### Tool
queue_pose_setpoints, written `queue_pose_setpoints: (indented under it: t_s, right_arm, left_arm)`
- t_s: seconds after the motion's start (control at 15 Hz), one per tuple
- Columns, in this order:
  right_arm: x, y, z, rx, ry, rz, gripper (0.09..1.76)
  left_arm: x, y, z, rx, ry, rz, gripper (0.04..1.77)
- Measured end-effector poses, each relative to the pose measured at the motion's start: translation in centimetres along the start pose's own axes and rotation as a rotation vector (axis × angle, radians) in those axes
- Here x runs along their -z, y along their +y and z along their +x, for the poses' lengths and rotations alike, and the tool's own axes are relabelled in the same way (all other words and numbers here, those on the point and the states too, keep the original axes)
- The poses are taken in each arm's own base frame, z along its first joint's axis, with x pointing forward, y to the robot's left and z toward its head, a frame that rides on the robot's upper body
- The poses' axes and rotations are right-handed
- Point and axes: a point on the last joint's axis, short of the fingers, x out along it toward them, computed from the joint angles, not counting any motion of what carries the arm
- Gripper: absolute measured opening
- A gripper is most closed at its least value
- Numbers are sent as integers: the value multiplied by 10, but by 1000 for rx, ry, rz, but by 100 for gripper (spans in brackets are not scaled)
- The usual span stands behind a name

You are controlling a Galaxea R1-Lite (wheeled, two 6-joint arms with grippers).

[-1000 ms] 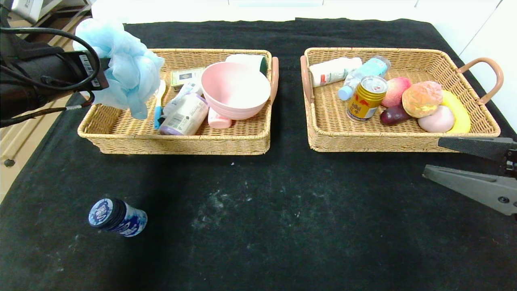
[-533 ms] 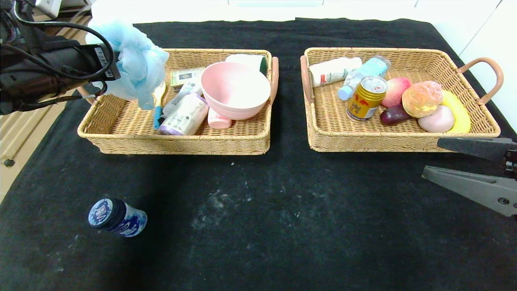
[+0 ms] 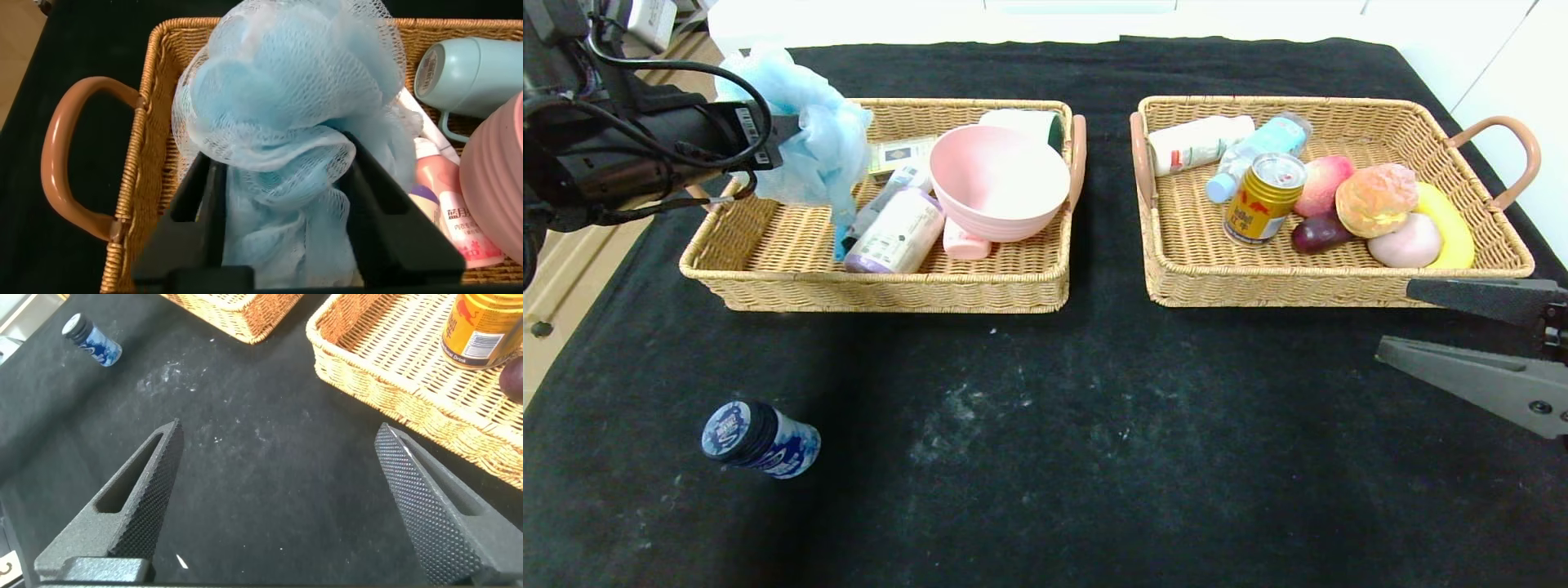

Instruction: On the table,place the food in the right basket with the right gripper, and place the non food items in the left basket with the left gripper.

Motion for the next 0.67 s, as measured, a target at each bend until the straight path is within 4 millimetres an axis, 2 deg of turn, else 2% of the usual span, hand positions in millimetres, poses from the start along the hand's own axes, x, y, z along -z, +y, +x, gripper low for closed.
queue_pose_setpoints:
  t_s: [0.33,0.67]
  right_arm:
    - [1,2,1,-12,4,0,171]
    - [2,2,1,-15,5,-1,171]
  left_arm:
    - [2,-1,0,1,7,-1,131]
    - [2,-2,-1,4,6,-1,149]
